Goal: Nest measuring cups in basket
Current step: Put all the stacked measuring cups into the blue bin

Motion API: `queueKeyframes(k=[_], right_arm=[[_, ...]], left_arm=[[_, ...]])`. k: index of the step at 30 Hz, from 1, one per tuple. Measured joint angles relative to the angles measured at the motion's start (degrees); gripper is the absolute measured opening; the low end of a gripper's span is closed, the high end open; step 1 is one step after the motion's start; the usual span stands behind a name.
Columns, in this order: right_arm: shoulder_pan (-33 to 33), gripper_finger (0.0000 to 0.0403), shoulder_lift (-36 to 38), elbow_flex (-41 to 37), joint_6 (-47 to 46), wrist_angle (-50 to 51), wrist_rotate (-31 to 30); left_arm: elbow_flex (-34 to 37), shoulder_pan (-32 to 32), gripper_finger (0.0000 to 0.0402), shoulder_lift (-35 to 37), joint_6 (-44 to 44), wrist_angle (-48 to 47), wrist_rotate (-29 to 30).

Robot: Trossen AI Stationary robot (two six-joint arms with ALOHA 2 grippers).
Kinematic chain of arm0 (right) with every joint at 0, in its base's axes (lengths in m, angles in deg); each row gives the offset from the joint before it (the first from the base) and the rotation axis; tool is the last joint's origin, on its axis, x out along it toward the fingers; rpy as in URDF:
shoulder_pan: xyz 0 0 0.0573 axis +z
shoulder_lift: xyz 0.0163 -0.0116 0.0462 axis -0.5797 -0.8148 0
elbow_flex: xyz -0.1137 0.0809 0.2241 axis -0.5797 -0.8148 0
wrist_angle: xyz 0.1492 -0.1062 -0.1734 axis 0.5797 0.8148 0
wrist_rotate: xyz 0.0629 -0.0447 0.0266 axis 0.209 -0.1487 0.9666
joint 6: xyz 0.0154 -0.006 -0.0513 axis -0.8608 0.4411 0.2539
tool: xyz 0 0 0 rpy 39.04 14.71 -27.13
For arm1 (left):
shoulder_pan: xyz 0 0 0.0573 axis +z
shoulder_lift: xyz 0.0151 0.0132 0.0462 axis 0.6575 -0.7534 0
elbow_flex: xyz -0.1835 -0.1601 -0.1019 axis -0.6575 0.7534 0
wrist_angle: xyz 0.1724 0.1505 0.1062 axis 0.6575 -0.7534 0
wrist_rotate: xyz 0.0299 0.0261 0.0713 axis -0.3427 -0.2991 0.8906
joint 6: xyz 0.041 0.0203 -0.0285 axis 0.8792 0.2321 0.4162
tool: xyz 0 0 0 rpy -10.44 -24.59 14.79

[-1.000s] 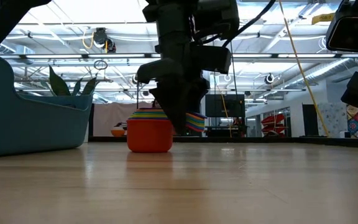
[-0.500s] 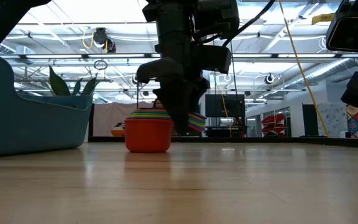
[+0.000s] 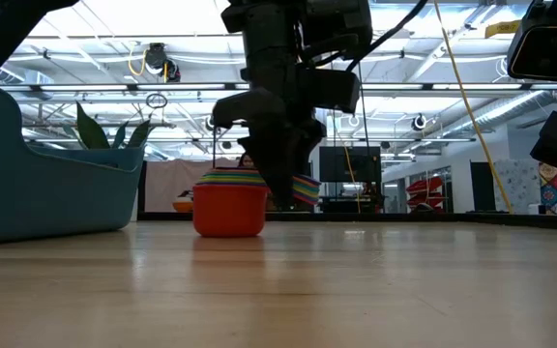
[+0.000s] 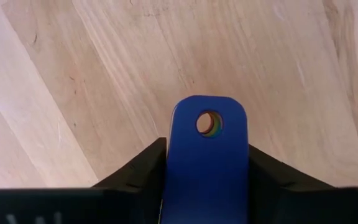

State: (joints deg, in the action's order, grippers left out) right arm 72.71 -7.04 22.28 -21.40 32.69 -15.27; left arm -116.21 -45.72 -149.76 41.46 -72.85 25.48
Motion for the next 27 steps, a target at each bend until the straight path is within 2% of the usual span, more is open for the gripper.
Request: queueKeyframes(k=[2, 27], right_arm=[[0.0, 0.024, 0.0, 0.0, 0.0, 0.0, 0.0], [0.0, 0.024, 0.0, 0.0, 0.5, 0.0, -0.2]], left_arm=[[0.0, -0.1, 0.0147, 0.0, 0.0, 0.0, 0.0], [0.0, -1.9, 0.0148, 0.0, 3.3, -7.5, 3.4]])
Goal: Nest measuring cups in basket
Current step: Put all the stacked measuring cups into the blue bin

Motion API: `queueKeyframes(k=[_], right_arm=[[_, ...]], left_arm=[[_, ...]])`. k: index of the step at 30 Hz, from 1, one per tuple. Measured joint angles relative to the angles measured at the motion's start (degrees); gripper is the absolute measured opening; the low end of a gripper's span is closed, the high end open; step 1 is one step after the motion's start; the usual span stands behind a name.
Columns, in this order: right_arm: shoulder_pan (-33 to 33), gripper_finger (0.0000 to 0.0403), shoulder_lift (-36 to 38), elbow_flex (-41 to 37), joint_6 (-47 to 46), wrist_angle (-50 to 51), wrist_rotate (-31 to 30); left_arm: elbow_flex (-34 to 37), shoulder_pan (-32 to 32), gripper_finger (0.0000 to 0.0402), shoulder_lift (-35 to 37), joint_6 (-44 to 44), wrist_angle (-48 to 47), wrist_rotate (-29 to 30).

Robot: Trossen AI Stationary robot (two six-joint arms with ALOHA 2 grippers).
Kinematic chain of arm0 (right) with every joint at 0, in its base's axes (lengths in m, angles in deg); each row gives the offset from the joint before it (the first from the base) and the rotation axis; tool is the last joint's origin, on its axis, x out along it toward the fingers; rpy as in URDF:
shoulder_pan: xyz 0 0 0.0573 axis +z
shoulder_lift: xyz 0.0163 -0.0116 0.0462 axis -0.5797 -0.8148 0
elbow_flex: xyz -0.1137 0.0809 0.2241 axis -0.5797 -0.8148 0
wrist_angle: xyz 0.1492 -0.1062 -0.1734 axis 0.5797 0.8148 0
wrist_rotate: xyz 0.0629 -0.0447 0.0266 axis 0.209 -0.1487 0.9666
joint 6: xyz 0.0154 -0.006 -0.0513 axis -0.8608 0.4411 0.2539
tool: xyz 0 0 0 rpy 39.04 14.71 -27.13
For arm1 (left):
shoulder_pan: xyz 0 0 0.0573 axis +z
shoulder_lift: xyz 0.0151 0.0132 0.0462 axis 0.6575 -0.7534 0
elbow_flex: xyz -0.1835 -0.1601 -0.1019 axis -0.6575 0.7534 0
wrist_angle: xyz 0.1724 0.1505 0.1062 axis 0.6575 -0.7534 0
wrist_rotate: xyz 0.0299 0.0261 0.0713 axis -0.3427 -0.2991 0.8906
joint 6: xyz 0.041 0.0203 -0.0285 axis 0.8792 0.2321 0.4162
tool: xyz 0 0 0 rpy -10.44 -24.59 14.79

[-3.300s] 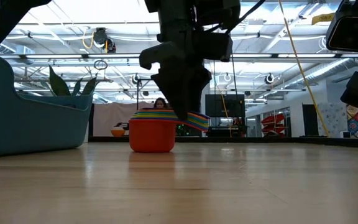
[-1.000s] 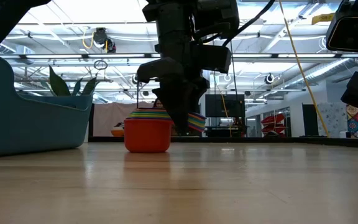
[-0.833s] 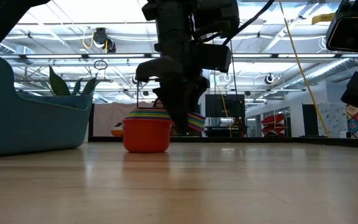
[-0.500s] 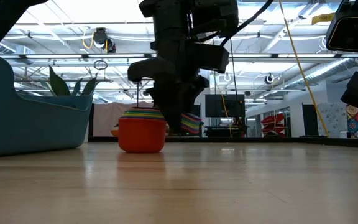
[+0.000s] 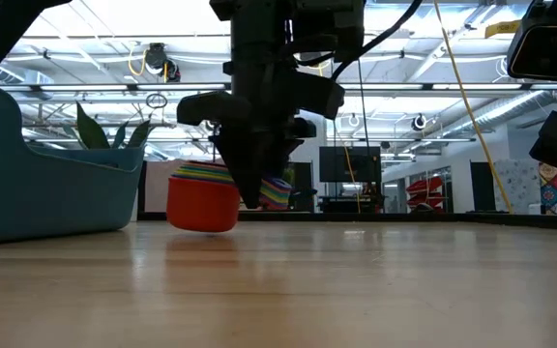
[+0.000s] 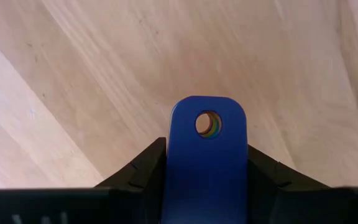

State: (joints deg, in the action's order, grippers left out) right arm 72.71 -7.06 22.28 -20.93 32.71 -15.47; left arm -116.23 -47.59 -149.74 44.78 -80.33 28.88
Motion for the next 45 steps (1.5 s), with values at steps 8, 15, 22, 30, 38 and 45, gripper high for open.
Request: queueKeyframes(k=[8, 15, 22, 30, 38, 45], right_arm=[[0.0, 0.024, 0.0, 0.0, 0.0, 0.0, 0.0], [0.0, 0.024, 0.0, 0.0, 0.0, 0.0, 0.0], [1.0, 0.024, 0.0, 0.0, 0.0, 0.0, -0.3], [2.9, 0.024, 0.0, -2.4, -3.2, 0.0, -3.2], [3.3, 0.024, 0.0, -3.2, -4.6, -0.4, -3.4], [3.3, 0.024, 0.0, -3.3, -4.4, -1.8, -3.5]], left_arm=[[-1.7, -0.6, 0.0148, 0.0, 0.8, -2.9, 0.3], [-8.1, -0.7, 0.0148, 0.0, 1.0, -7.7, 1.2], [-13.9, -0.8, 0.0148, 0.0, 0.2, -15.8, 4.7], [-14.8, -1.0, 0.0148, 4.4, -2.7, -20.2, 7.5], [-14.8, -1.5, 0.0148, 12.9, -8.5, -25.5, 10.8], [-7.0, -4.7, 0.0148, 21.4, -15.4, -25.5, 12.1]])
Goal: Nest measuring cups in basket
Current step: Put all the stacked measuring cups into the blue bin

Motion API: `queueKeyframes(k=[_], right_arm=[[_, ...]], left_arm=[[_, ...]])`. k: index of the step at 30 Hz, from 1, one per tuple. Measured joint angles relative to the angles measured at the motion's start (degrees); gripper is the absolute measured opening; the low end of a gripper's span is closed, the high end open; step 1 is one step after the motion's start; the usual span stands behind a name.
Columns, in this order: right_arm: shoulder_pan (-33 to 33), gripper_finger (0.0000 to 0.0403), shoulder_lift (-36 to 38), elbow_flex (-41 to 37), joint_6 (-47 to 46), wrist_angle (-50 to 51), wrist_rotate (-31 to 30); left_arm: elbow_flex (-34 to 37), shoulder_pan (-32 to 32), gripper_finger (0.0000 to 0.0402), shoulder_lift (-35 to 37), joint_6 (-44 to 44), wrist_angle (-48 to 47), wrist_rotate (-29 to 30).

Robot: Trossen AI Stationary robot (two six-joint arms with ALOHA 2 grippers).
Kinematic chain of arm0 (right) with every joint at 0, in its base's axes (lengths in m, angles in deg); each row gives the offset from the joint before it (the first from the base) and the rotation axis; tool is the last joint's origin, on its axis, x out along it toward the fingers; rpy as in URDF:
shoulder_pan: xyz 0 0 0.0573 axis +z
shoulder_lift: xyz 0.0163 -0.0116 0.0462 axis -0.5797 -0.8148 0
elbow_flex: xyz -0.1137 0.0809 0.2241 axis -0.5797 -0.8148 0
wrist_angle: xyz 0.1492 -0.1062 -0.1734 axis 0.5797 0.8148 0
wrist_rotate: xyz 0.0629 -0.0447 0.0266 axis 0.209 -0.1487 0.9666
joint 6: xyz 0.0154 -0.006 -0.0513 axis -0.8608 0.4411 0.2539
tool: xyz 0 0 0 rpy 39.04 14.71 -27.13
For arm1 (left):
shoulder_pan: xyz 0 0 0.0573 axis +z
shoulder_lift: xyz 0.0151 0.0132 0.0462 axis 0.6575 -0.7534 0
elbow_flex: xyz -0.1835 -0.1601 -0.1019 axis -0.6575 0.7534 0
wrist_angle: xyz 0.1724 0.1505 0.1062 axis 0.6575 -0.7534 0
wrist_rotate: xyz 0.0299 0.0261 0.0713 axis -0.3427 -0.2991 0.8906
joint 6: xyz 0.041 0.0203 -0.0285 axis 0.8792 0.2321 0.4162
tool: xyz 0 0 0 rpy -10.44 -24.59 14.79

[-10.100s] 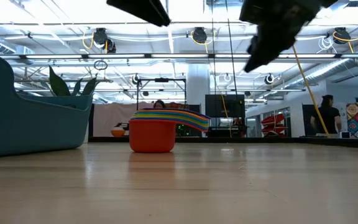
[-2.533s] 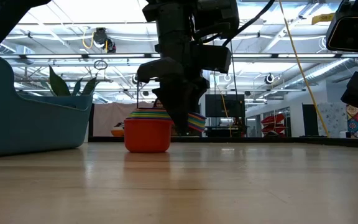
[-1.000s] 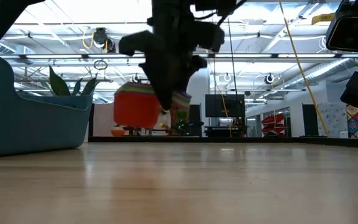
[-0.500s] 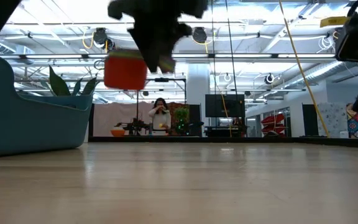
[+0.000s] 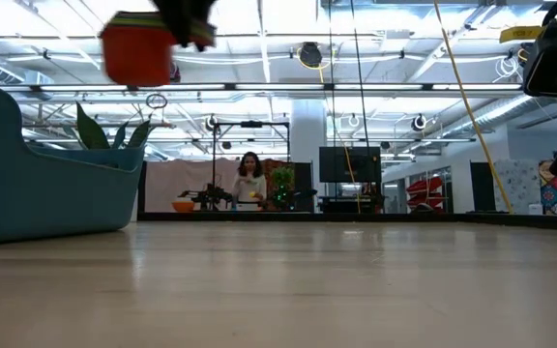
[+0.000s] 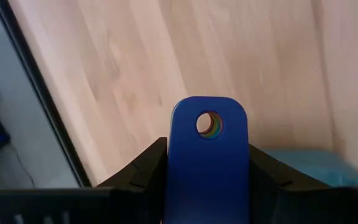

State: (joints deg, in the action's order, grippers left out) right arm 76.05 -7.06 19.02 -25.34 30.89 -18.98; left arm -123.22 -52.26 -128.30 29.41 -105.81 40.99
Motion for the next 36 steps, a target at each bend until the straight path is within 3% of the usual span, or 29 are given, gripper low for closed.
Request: queueKeyframes(k=[6, 9, 12, 18, 27, 36], right_arm=[[0.0, 0.024, 0.0, 0.0, 0.1, -0.1, 0.0], [-0.2, 0.024, 0.0, 0.0, 0.1, -0.3, 0.0], [-0.5, 0.024, 0.0, 0.0, -0.4, -0.3, 0.0], [-2.2, 0.024, 0.0, 0.0, -1.6, -0.4, 0.0], [-4.5, 0.024, 0.0, 0.0, -3.3, -0.6, 0.2], [-6.6, 0.024, 0.0, 0.0, -7.7, -0.8, -1.1]], left_arm=[[15.7, -3.5, 0.0148, 10.7, -8.3, 0.3, 2.7], [22.3, -7.5, 0.0148, 15.3, -6.4, 4.3, 2.9], [26.7, -11.2, 0.0148, 18.1, -5.1, 5.3, 2.2], [34.5, -12.8, 0.0148, 21.7, -10.9, 5.5, 1.0], [43.1, -17.2, 0.0148, 24.0, -1.7, 7.5, 1.0], [51.1, -13.4, 0.0148, 32.3, 2.7, 14.1, 2.9]])
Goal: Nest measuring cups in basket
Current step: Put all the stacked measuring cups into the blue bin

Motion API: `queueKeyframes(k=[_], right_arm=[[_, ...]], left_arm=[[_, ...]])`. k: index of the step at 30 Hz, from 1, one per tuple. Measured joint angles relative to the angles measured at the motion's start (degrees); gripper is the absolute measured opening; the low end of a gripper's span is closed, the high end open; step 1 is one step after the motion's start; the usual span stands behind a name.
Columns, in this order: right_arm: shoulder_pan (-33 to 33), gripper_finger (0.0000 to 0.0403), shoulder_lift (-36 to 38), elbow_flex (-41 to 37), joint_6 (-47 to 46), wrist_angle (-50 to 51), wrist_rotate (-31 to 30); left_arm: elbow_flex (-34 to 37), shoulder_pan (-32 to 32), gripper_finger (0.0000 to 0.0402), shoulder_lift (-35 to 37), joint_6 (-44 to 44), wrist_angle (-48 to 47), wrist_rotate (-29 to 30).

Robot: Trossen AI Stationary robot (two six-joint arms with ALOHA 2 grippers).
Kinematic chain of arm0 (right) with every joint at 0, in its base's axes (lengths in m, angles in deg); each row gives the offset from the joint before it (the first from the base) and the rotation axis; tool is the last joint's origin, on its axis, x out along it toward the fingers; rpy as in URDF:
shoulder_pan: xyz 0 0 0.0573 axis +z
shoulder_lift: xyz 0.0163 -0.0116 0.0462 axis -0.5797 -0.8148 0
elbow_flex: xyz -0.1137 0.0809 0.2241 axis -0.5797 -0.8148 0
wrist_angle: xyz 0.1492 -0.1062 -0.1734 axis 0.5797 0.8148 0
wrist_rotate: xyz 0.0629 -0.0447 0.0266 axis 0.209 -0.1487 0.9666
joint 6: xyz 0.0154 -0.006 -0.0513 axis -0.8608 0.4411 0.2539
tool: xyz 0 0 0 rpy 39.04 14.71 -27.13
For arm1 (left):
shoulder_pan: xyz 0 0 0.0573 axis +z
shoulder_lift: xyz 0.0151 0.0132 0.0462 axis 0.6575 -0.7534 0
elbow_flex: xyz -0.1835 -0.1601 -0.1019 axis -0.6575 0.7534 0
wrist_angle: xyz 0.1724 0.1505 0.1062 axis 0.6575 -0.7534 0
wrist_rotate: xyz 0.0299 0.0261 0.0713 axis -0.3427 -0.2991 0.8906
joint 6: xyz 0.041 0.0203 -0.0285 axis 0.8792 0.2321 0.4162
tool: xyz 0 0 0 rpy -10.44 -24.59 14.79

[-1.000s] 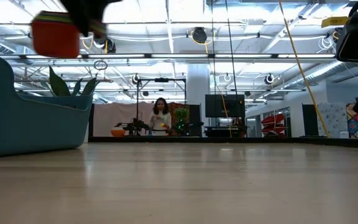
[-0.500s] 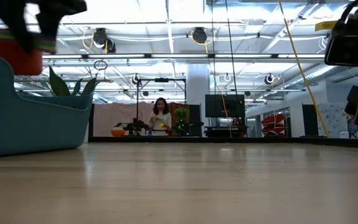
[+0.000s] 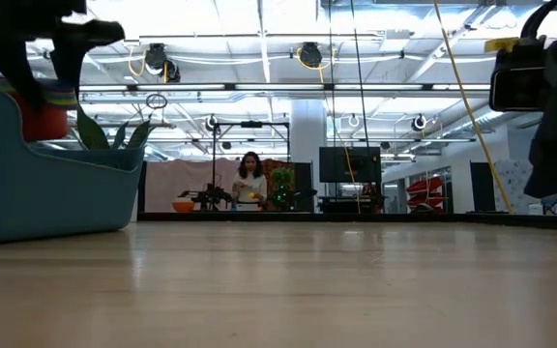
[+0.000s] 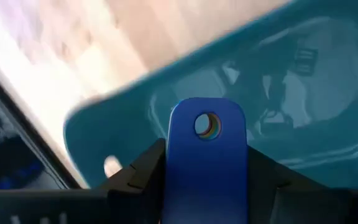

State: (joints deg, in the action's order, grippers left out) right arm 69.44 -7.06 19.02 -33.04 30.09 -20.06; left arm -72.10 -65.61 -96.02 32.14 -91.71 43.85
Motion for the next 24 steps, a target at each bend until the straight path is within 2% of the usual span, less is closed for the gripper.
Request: queueKeyframes(k=[8, 13, 16, 20, 24], right_arm=[[-1.1, 0.024, 0.0, 0.0, -1.0, -0.4, 0.0], [-1.1, 0.024, 0.0, 0.0, -1.0, -0.4, 0.0], [-1.1, 0.024, 0.0, 0.0, -1.0, -0.4, 0.1], [-1.0, 0.024, 0.0, 0.0, -0.7, -0.4, 0.1], [-1.0, 0.024, 0.0, 0.0, 0.8, -0.4, 0.1]], left_arm=[[5.5, 5.8, 0.0148, 9.9, -7.1, 4.2, 0.9], [7.7, 9.6, 0.0148, 10.4, -9.1, 5.8, 1.2], [9.8, 13.0, 0.0148, 10.4, -11.7, 9.8, 0.4], [11.8, 15.8, 0.0148, 10.4, -18.6, 14.7, -2.2], [11.8, 17.4, 0.0148, 10.4, -24.9, 16.2, -1.2]])
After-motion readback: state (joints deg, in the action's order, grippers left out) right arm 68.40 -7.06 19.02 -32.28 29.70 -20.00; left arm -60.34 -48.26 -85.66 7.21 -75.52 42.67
